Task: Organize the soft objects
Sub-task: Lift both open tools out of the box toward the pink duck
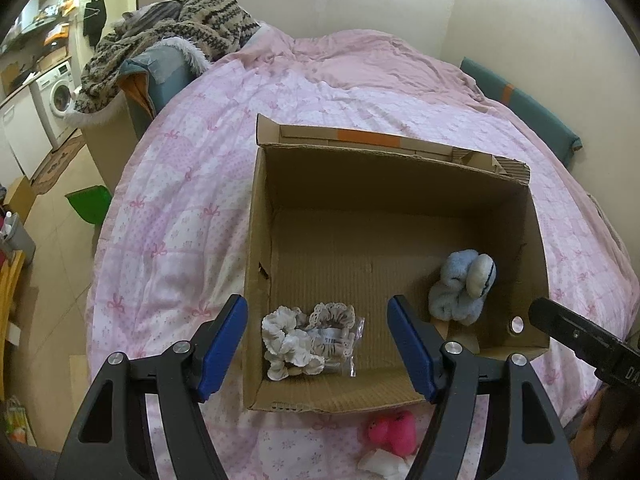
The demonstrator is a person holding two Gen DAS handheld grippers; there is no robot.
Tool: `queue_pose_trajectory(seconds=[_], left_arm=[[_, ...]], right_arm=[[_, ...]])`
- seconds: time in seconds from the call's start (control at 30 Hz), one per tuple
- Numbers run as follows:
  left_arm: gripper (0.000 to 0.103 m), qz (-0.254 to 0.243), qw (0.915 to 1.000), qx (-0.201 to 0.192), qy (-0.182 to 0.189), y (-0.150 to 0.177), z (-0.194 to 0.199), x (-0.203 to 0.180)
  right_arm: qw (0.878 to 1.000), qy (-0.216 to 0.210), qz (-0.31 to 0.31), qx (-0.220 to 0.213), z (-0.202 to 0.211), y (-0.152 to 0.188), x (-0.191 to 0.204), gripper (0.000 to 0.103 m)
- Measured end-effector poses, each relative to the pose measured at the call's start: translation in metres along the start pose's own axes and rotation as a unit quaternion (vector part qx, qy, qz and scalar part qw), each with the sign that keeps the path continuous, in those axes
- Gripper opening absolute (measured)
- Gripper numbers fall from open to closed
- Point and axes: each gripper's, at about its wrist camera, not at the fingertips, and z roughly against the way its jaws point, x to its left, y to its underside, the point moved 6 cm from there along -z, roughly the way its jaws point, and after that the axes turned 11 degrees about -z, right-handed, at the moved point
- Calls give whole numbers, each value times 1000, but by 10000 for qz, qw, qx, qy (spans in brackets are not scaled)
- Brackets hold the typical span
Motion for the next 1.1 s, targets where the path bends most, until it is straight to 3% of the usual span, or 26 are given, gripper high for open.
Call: queue_pose_trajectory(seconds=[0.4,0.8,1.1], left_arm=[[70,-108,9999,69,-79,13,14,6],[70,163,9997,172,-97,35,34,15],[70,309,9982,505,58,62,42,10]], right_arm=[[9999,58,-28,143,9,9,0,75],[9994,31,-4,339,25,33,0,75],[9983,272,-34,513,28,52,-6,75]])
